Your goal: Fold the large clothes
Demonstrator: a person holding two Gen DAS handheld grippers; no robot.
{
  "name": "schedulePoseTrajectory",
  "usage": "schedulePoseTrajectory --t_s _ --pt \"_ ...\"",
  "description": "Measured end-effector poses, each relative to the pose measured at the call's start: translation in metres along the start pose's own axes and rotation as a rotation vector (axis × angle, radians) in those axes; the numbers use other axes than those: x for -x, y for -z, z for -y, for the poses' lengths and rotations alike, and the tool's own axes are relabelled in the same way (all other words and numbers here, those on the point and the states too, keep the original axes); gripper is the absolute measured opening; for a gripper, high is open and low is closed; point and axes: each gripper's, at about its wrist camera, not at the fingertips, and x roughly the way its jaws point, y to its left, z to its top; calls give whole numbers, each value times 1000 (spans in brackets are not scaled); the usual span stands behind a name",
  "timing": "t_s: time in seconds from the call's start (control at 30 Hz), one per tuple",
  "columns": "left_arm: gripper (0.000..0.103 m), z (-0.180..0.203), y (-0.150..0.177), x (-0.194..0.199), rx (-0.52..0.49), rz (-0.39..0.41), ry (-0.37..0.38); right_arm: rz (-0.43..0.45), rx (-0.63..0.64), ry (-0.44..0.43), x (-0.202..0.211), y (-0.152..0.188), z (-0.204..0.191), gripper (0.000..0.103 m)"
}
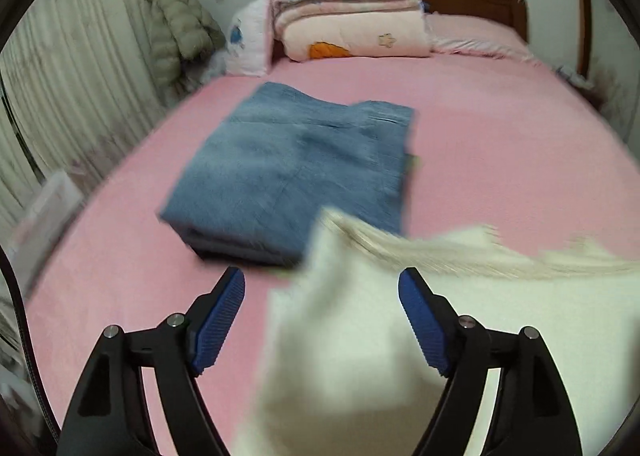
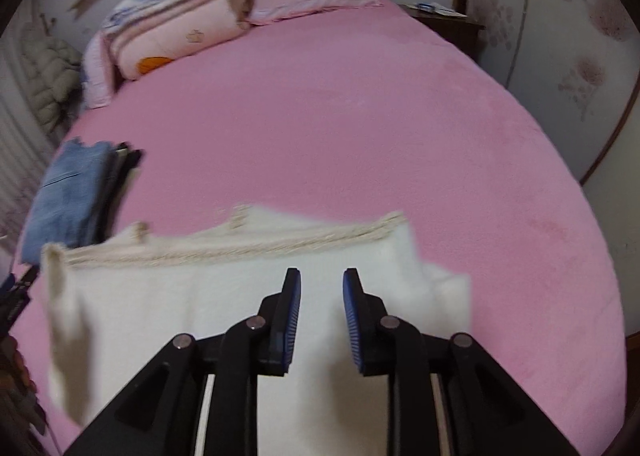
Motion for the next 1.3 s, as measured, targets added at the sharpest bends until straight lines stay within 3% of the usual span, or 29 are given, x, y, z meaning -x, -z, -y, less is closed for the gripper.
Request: schedulePoseTrajectory --t_s 0.07,0.17,0.33,0.43,0.53,0.6,0.67,0.8,0.9,1.13,1.3 --pt "78 15 25 17 25 -44 91 -8 9 -75 8 21 -23 22" --pt "78 42 60 31 5 -82 160 -20 72 -143 11 55 -67 22" --pt "78 70 102 22 -21 -108 168 -53 178 -177 -8 106 -109 22" --pt "78 69 121 0 -53 -151 104 -69 194 -114 -25 115 -96 22" --pt "80 48 130 -5 -44 -112 119 -65 189 -55 -25 127 -63 18" --pt "81 33 134 -5 -78 -83 78 -52 193 -24 -16 134 -34 17" --pt "81 11 136 -9 -89 -71 10 -48 206 86 -11 140 -6 17" --pt "82 -40 135 -21 -28 -77 -68 -40 158 189 3 147 56 17" --pt "85 -64 142 -30 15 -88 -73 -29 122 158 8 150 82 6" --pt "85 -67 142 -36 34 -95 -56 -22 112 201 1 157 74 6" --pt "85 -67 128 -36 44 -175 -40 -72 62 174 3 146 78 8"
